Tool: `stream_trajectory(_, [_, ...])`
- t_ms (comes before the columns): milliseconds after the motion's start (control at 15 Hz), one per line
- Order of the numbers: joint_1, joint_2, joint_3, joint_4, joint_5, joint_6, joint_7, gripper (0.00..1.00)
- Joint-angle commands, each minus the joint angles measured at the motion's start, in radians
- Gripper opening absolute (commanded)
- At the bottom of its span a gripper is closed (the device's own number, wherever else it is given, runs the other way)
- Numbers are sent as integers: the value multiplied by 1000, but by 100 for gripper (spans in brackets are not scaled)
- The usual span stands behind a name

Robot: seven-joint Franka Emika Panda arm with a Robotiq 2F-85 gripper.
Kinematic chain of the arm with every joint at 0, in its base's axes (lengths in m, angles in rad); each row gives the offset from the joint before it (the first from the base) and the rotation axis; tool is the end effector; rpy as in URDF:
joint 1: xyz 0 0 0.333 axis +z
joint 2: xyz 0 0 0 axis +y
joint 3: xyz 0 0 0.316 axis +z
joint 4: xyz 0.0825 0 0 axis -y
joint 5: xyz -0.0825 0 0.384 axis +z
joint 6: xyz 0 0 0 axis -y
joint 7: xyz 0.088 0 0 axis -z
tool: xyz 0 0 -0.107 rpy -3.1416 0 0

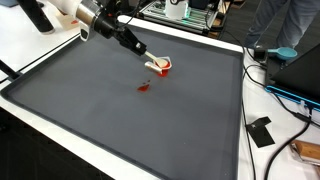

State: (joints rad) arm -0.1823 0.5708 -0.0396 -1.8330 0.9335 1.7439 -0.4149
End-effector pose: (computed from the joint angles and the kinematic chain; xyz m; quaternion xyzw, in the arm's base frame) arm 0.5918 -0.0580 0.2105 -0.8668 0.1344 0.1533 0.4552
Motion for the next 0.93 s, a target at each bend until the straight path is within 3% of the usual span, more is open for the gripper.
stream_trajectory(0, [-10,18,9,4,31,-1,-29,3])
stream_trajectory(867, [-38,34,10,5,83,-56,-108,3])
